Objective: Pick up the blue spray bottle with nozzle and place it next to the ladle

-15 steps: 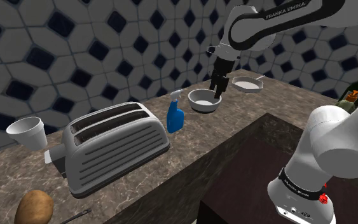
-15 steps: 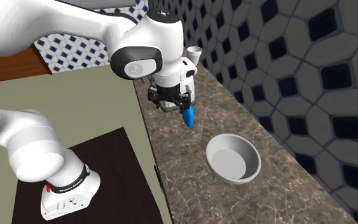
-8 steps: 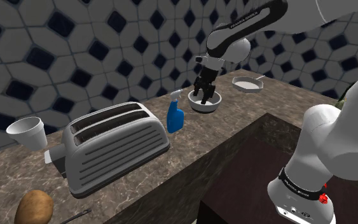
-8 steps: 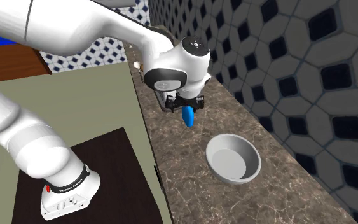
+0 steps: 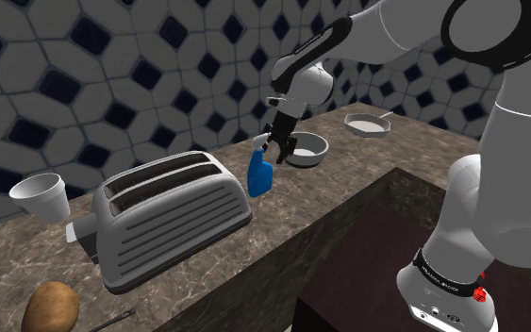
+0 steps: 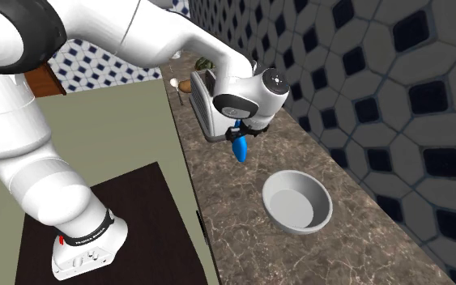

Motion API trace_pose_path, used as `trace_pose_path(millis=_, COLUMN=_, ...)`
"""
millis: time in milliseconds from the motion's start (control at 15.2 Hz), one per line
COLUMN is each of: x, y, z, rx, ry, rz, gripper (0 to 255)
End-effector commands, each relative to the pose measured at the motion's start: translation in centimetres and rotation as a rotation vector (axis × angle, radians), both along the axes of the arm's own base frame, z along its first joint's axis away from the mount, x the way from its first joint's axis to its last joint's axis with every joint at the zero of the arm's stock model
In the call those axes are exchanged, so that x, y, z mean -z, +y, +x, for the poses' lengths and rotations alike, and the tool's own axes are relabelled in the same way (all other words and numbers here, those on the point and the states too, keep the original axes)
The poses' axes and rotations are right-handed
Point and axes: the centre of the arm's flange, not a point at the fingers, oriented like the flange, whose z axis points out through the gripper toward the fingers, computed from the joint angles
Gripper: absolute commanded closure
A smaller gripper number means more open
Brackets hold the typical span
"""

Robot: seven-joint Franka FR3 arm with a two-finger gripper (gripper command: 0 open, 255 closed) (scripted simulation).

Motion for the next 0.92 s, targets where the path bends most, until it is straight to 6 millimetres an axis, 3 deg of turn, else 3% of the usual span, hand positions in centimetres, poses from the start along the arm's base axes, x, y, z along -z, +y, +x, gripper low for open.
trace_pose_path(millis=0, x=1.0, y=0.5, z=0.5, rx=-0.018, ry=-0.007, rz=0.008, gripper=0)
trace_pose_path(millis=396, x=3.6, y=1.8, z=0.8, rx=-0.018, ry=-0.007, rz=0.008, gripper=0)
trace_pose_path(millis=858, x=3.6, y=1.8, z=0.8, rx=-0.018, ry=-0.007, rz=0.008, gripper=0)
